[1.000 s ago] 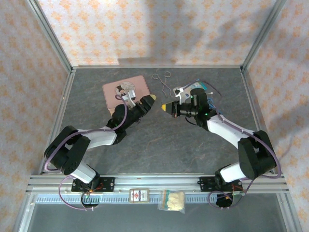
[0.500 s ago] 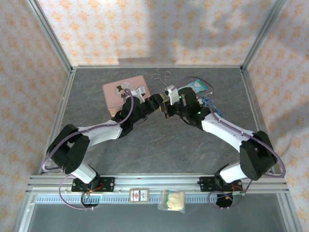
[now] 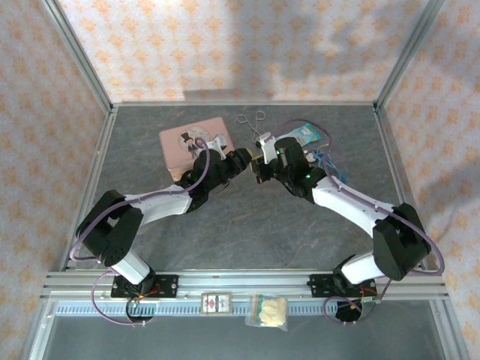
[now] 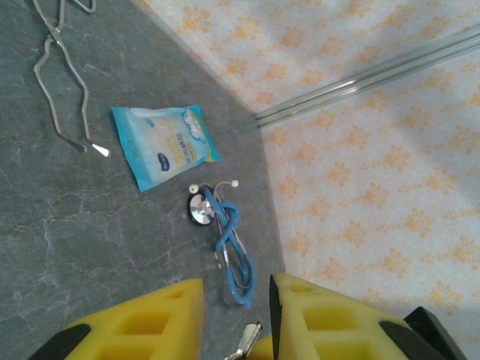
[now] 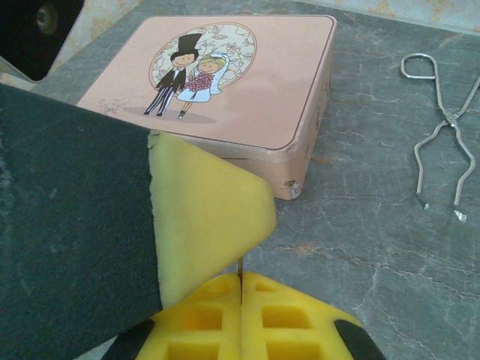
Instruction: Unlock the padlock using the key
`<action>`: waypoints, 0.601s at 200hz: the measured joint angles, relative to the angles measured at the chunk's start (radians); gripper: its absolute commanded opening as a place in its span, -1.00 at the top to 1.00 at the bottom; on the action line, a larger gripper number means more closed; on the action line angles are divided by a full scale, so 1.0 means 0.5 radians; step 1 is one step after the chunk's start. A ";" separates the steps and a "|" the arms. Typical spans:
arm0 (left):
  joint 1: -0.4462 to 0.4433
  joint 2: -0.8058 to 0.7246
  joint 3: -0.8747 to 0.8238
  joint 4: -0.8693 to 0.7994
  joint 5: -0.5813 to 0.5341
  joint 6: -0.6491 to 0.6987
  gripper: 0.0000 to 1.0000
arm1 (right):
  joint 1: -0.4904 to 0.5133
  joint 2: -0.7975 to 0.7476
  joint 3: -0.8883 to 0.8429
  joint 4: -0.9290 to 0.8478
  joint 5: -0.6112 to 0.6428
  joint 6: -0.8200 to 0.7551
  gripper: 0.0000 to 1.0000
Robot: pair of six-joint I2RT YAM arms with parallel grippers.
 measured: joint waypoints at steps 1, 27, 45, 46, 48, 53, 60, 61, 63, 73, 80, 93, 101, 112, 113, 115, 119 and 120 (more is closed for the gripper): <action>0.000 0.002 0.001 0.000 0.000 0.000 0.45 | 0.000 0.000 0.000 0.000 0.000 0.000 1.00; 0.000 0.027 0.017 0.001 0.000 -0.007 0.43 | -0.001 0.000 0.000 -0.005 0.003 -0.018 1.00; 0.000 0.036 0.018 0.002 0.001 -0.022 0.45 | -0.002 0.000 0.000 -0.016 -0.004 -0.033 1.00; 0.001 0.037 0.018 0.003 0.002 -0.023 0.46 | -0.002 0.000 0.000 -0.016 -0.005 -0.034 1.00; 0.001 0.039 0.018 0.005 0.002 -0.024 0.46 | -0.002 0.000 0.000 -0.017 -0.008 -0.037 1.00; 0.001 0.043 0.018 0.011 0.002 -0.037 0.48 | -0.002 0.000 0.000 -0.018 -0.012 -0.038 1.00; 0.002 0.050 0.018 0.027 0.003 -0.054 0.50 | -0.002 0.000 0.000 -0.019 -0.018 -0.044 1.00; 0.002 0.051 0.018 0.031 0.003 -0.056 0.50 | -0.002 0.000 0.000 -0.019 -0.019 -0.044 1.00; 0.002 0.053 0.018 0.037 0.003 -0.054 0.51 | -0.002 0.000 0.000 -0.019 -0.022 -0.044 1.00; 0.012 0.066 0.016 0.076 0.012 -0.095 0.53 | -0.002 -0.002 -0.002 -0.018 -0.037 -0.047 1.00; 0.015 0.076 0.014 0.098 0.018 -0.117 0.54 | -0.002 -0.007 -0.007 -0.013 -0.062 -0.050 1.00; 0.024 0.092 0.010 0.132 0.033 -0.145 0.54 | 0.008 -0.031 -0.027 0.008 -0.093 -0.052 1.00; 0.027 0.095 0.002 0.151 0.043 -0.169 0.55 | 0.011 -0.050 -0.047 0.027 -0.108 -0.053 1.00; 0.028 0.096 -0.015 0.182 0.055 -0.193 0.62 | 0.014 -0.074 -0.069 0.045 -0.123 -0.053 1.00; 0.028 0.096 -0.016 0.183 0.056 -0.197 0.62 | 0.014 -0.076 -0.069 0.047 -0.124 -0.053 1.00; 0.028 0.096 -0.018 0.185 0.056 -0.197 0.64 | 0.016 -0.079 -0.072 0.048 -0.124 -0.053 1.00; 0.028 0.096 -0.021 0.192 0.058 -0.207 0.67 | 0.016 -0.085 -0.077 0.050 -0.128 -0.053 1.00; 0.028 0.096 -0.022 0.195 0.058 -0.211 0.67 | 0.016 -0.086 -0.078 0.051 -0.129 -0.053 1.00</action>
